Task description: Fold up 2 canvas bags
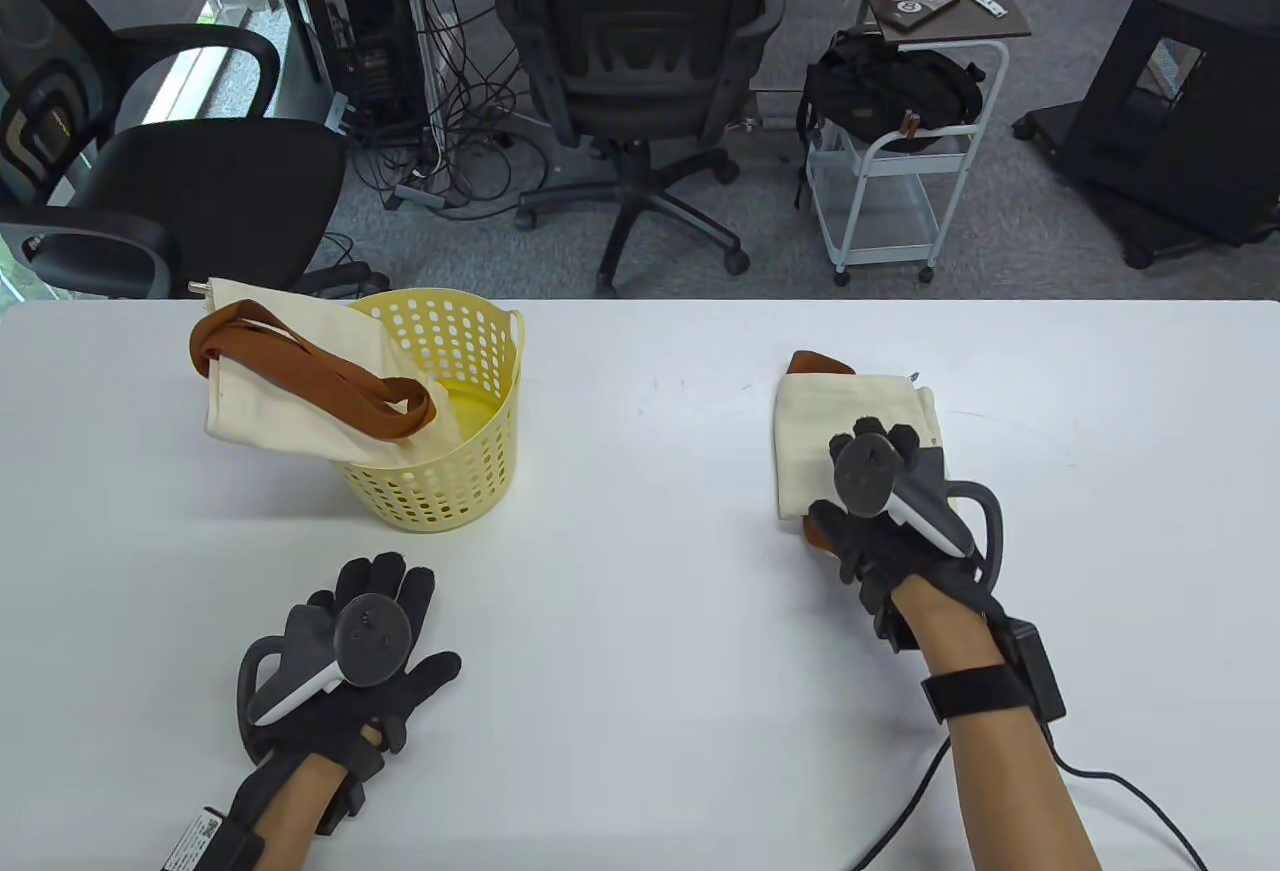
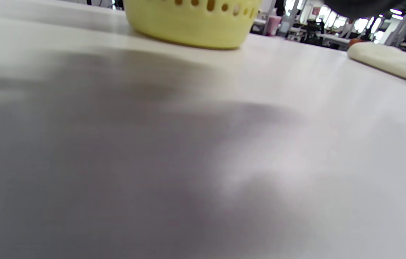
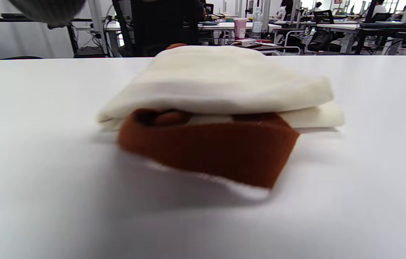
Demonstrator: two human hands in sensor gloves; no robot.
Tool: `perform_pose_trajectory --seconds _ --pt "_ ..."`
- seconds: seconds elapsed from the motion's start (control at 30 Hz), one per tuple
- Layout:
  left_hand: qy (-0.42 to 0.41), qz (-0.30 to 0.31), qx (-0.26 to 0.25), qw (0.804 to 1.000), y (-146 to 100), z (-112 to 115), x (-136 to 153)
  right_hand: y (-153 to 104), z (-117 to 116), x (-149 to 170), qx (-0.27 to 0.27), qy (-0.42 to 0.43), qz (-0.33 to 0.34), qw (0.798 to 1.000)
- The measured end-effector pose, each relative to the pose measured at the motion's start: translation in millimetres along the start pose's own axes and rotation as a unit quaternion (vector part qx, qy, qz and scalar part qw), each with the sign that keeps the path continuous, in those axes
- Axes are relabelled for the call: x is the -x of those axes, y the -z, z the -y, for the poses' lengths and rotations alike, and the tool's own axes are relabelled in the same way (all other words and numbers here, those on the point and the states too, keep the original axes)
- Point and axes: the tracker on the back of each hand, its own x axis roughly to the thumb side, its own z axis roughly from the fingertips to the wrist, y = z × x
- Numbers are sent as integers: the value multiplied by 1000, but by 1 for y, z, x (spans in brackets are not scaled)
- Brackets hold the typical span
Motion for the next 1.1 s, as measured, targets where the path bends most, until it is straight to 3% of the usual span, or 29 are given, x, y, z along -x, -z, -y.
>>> perform_pose_trajectory --seconds 0.2,0.3,0.63,0.73,0.83,0.93,1.1 --pt "-13 -8 -14 1000 -5 -5 5 -68 -12 -23 0 0 30 1000" --pt "-17 -15 -23 999 -5 -5 6 -89 -20 -25 3 -8 47 999" --pt "-1 -32 -53 998 -7 -5 4 -109 -44 -19 22 -31 78 996" --pt "-35 -40 -94 994 -11 -10 8 -109 -46 -19 20 -29 80 996" --pt "-117 -55 -150 980 -15 -14 15 -109 -46 -19 21 -22 86 996" --pt "-176 -86 -173 965 -15 -23 24 -107 -47 -19 18 -22 88 996" --pt "-302 -125 -232 916 -16 -53 51 -104 -48 -18 12 -18 88 996"
